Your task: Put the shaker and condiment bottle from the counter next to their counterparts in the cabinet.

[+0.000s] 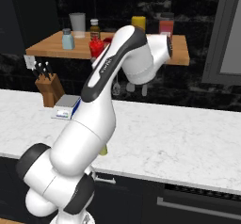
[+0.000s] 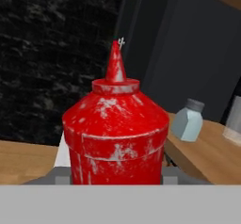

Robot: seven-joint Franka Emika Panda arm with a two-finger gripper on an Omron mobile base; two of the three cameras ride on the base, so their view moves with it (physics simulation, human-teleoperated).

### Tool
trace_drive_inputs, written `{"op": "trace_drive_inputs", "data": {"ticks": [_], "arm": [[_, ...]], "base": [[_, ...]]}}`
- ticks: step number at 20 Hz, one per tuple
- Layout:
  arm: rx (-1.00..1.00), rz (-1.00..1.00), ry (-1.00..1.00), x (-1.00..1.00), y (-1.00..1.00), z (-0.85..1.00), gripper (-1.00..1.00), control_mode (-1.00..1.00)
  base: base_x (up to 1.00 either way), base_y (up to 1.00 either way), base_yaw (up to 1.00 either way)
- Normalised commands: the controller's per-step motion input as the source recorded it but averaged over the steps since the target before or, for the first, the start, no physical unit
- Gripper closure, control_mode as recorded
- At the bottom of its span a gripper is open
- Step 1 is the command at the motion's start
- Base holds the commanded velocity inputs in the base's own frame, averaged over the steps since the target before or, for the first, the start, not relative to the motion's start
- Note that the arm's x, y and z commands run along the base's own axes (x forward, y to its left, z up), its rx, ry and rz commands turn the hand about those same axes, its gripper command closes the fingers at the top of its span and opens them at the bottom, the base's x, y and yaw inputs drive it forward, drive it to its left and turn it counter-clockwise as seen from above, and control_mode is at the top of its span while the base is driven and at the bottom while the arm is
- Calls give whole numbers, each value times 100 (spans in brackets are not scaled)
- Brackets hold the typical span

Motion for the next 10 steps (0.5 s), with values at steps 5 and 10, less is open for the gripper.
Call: {"op": "trace_drive_inputs", "data": {"ticks": [5, 10], "arm": [[3, 0, 0, 0, 5, 29, 100, -100], [0, 0, 0, 19, 0, 2, 100, -100]], "base": [[0, 0, 0], [0, 0, 0]]}}
